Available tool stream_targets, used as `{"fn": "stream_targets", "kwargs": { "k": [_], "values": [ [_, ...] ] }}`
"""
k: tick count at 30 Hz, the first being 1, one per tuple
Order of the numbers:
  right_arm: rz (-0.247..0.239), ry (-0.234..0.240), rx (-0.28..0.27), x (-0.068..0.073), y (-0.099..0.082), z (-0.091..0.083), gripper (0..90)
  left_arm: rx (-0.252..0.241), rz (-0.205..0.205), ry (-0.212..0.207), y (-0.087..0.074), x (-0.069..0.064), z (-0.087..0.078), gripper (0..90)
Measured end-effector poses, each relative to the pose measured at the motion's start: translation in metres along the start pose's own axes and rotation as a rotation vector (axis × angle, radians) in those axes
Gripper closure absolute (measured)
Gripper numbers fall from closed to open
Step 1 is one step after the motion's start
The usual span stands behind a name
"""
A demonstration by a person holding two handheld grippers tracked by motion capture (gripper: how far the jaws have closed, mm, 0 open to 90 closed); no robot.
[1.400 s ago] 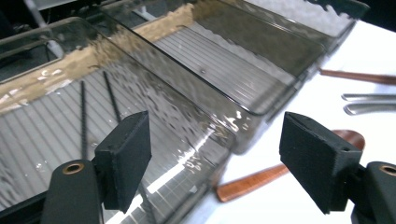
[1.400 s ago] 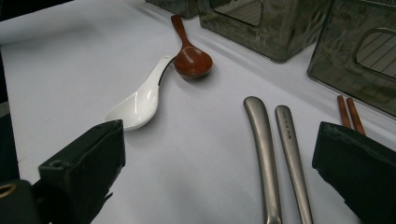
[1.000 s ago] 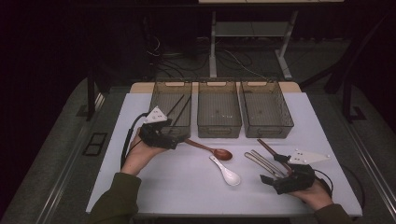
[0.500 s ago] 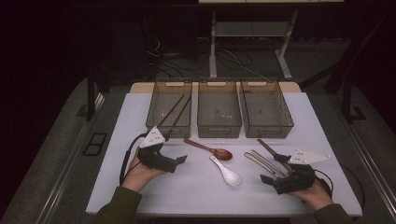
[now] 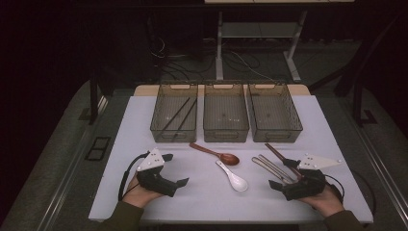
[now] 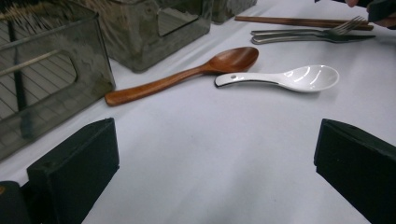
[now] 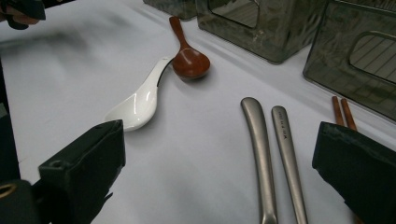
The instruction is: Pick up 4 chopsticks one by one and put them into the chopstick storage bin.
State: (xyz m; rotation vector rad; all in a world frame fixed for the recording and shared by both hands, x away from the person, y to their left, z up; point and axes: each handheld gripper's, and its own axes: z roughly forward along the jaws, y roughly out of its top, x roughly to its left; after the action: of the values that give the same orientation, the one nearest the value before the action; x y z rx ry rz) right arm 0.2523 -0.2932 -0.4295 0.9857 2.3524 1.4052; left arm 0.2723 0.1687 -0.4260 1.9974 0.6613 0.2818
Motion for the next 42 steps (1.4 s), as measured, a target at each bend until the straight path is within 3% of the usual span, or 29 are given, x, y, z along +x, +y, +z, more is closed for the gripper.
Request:
{"fn": "stream_targets", "kwargs": {
  "k": [13, 26, 33, 42],
  "values": [
    [0.026, -0.039, 0.054, -0.011, 0.003, -0.008, 7.8, 0.006, 0.007, -0.024, 0.000, -0.002, 0.006, 0.0],
    [0.061, -0.073, 0.084, -0.025, 0.003, -0.020, 28.1, 0.016, 0.010, -0.030, 0.000, -0.003, 0.007, 2.1],
    [0.067, -0.127, 0.118, -0.036, 0.000, -0.026, 34.9, 0.022, 0.002, -0.022, 0.000, -0.003, 0.010, 1.1],
    [0.097, -0.156, 0.136, -0.051, -0.003, -0.037, 48.6, 0.025, -0.006, -0.025, 0.000, -0.002, 0.011, 0.0]
  ]
}}
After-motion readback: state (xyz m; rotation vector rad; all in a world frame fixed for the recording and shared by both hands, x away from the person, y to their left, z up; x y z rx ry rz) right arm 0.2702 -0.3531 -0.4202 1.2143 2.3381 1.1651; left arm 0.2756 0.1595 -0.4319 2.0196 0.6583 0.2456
